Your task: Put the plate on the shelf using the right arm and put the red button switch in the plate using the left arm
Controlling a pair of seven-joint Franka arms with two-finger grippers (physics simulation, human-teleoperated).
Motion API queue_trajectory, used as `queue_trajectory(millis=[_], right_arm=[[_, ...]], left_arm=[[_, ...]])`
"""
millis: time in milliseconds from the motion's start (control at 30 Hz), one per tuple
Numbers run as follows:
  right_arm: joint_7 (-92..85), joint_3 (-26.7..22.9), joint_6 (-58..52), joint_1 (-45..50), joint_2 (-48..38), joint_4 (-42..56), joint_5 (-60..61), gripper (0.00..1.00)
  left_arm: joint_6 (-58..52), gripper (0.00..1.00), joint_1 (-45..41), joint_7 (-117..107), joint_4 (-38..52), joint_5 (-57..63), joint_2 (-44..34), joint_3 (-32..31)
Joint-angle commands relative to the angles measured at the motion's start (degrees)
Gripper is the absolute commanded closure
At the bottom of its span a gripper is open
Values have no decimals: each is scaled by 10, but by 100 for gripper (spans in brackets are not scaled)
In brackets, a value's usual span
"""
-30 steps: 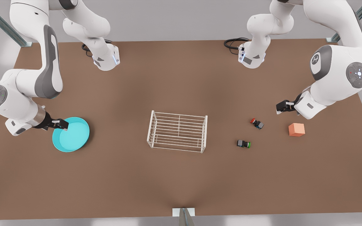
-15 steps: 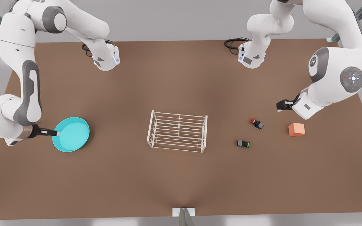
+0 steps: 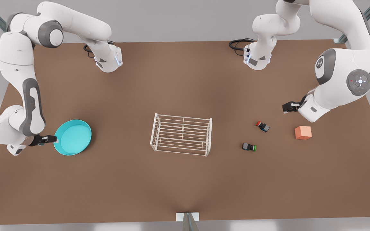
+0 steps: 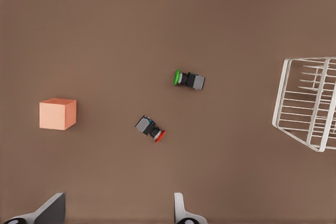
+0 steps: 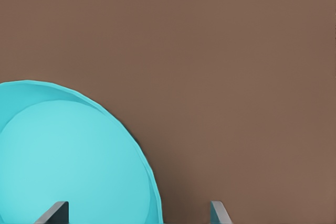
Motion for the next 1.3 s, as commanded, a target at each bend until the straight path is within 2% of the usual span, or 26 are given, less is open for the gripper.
queue_trajectory(millis=[0,67,133,267,400,500,567,700,767,1033,1267], right_arm=[[-207,3,50,-7,5,-2,4,1],[-207,5,50,-15,12,-4,3,2],[-206,6,50,-14,16,-4,12,7],[-200,8,50,-12,25,-24,74,7],[-186,8,43,-15,25,-30,76,8],[-176,8,23,-14,22,-30,75,27],[-178,7,22,-14,22,-30,75,36],[-184,3,22,-15,20,-26,72,37],[-184,3,22,-15,21,-26,70,48],[-185,3,18,-15,21,-26,69,61],[-196,3,18,-19,25,-26,70,61]], left_arm=[[-1,0,0,-8,0,0,-1,0],[-1,0,0,-8,0,0,-1,0],[-1,0,0,-8,0,0,-1,0],[-2,0,0,-8,0,0,0,0],[-1,0,0,-8,0,0,0,0],[-1,0,0,-8,0,0,0,0],[-1,0,0,-8,0,0,0,0],[-1,0,0,-8,0,0,0,0],[-1,0,0,-8,0,0,0,0],[-2,0,0,-8,0,0,0,0],[-2,0,0,-8,-1,0,0,0]])
